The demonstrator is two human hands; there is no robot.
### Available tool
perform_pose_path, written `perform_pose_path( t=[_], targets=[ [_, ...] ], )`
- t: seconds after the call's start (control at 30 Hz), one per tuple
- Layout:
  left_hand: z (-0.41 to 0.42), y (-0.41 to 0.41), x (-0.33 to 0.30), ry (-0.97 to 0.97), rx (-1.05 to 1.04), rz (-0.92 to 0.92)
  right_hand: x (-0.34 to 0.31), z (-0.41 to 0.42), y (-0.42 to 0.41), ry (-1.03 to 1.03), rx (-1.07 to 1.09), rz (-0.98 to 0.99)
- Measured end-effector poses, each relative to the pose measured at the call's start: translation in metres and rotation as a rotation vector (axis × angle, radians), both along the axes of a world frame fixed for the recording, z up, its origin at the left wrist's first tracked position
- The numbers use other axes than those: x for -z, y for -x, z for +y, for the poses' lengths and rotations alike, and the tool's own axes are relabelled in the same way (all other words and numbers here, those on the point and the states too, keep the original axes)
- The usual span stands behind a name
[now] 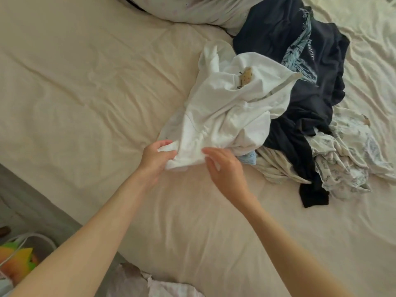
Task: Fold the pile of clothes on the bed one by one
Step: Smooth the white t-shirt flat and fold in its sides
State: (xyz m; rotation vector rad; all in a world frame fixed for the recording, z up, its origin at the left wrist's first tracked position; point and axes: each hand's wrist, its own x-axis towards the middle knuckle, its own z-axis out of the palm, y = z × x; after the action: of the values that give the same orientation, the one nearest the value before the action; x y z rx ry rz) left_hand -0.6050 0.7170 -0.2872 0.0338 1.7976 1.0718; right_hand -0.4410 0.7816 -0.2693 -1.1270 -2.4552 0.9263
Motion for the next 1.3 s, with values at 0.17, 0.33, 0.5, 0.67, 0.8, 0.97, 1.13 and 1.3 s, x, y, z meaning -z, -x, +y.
perform_pose_path(
  t=[0.17, 0.33, 0.5, 0.67, 0.8, 0.97, 1.13, 1.3],
  targets=[
    [-0.034, -0.004, 0.011, 0.171, 0.548, 0.185, 0.007, 0.083, -0.014, -0.141, 0.312, -0.312],
    [-0.029, -0.008, 0.007, 0.232, 0.774, 0.299, 0.033, 0.133, 0.006, 0.112, 0.270, -0.493],
    [-0.013, -0.006, 0.000, 0.118, 0.733, 0.376, 0.042, 0.134, 0.000, 0.025, 0.233, -0.486],
    [-0.011, -0.013, -0.001, 0.052, 0.697, 0.307, 0.032, 0.091, -0.005, -0.167, 0.482, -0.176],
    [-0.015, -0.016, -0.024, -0.042, 0.723, 0.272, 0.007, 0.049, -0.011, 0.004, 0.616, 0.081],
    [-0.006, -0.009, -0.079, -0.154, 0.708, 0.392, -0.056, 0.041, -0.009, -0.008, 0.544, 0.196],
    [0.007, -0.003, -0.164, -0.395, 0.691, 0.571, -0.161, 0.045, 0.010, 0.028, 0.395, 0.317],
    [0.020, 0.017, -0.279, -0.671, 0.656, 0.742, -0.284, 0.039, 0.031, 0.148, 0.160, 0.479]
  ],
)
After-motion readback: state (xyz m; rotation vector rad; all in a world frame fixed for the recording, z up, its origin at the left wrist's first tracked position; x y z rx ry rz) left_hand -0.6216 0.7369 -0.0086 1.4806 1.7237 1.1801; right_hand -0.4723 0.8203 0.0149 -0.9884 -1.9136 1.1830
